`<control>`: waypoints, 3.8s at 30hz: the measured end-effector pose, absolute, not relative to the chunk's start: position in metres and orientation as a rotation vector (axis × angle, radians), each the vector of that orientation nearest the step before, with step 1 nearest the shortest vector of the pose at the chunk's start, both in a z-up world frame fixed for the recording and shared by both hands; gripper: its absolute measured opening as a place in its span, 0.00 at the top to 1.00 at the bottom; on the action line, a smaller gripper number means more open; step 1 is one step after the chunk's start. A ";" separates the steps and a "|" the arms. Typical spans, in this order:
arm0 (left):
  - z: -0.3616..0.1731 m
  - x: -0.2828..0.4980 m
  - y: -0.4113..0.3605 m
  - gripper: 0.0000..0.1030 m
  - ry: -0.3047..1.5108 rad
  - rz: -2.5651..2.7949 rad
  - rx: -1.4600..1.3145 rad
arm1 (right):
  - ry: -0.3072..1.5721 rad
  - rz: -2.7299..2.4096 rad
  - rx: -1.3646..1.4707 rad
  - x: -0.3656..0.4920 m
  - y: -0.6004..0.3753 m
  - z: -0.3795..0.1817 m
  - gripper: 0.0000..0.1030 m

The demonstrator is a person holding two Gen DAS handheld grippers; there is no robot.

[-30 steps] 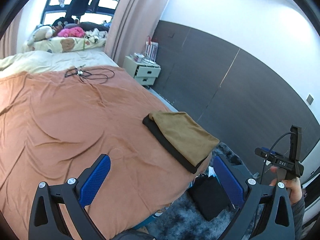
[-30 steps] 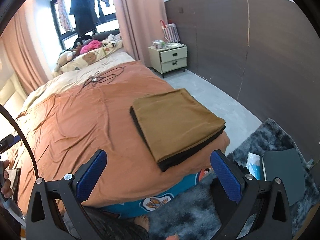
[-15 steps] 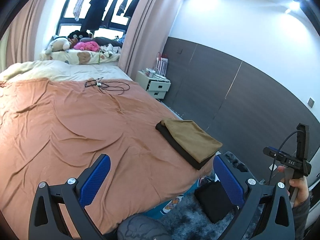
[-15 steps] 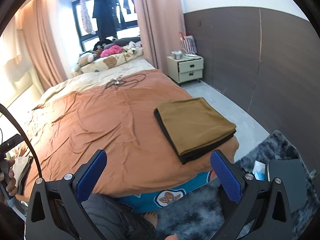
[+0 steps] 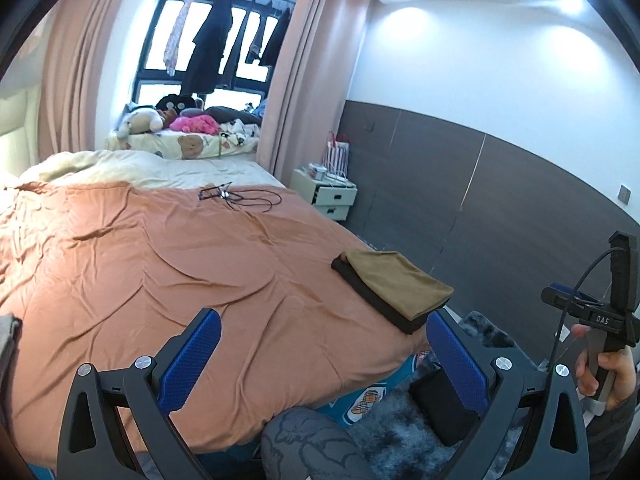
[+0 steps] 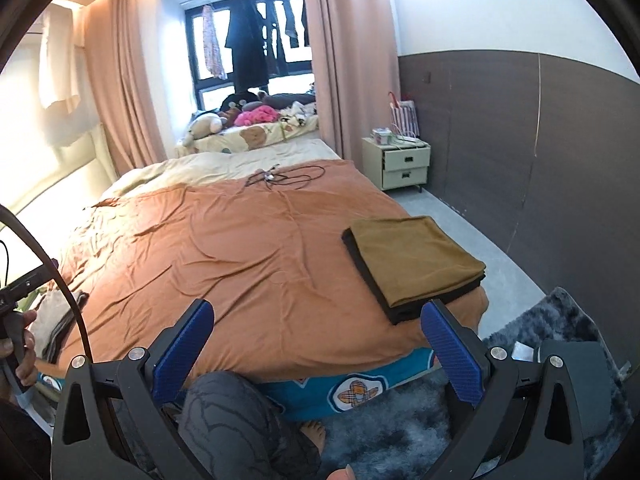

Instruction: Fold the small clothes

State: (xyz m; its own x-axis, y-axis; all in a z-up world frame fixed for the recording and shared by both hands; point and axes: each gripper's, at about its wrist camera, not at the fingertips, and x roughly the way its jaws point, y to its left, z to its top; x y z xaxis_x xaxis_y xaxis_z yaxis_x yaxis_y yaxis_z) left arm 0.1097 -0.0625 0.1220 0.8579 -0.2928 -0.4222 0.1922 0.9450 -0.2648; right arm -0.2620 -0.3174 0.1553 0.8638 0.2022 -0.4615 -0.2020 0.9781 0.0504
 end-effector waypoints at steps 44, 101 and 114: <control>0.034 -0.011 -0.056 0.00 0.415 -0.091 -0.138 | 0.379 0.200 -0.016 -0.357 -0.264 0.030 0.00; 0.014 -0.024 -0.055 0.00 0.420 -0.030 -0.132 | 0.416 0.172 -0.017 -0.347 -0.258 0.016 0.00; 0.015 -0.022 -0.053 0.00 0.429 -0.024 -0.134 | 0.413 0.174 -0.018 -0.348 -0.260 0.016 0.00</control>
State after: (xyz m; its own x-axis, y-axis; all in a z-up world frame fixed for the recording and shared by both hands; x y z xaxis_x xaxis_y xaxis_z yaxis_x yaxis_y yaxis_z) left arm -0.0218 -0.0531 0.0148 0.9092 -0.0513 -0.4132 -0.0051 0.9909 -0.1342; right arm -0.3475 -0.2599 0.0164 0.9011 0.1644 -0.4013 -0.1718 0.9850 0.0178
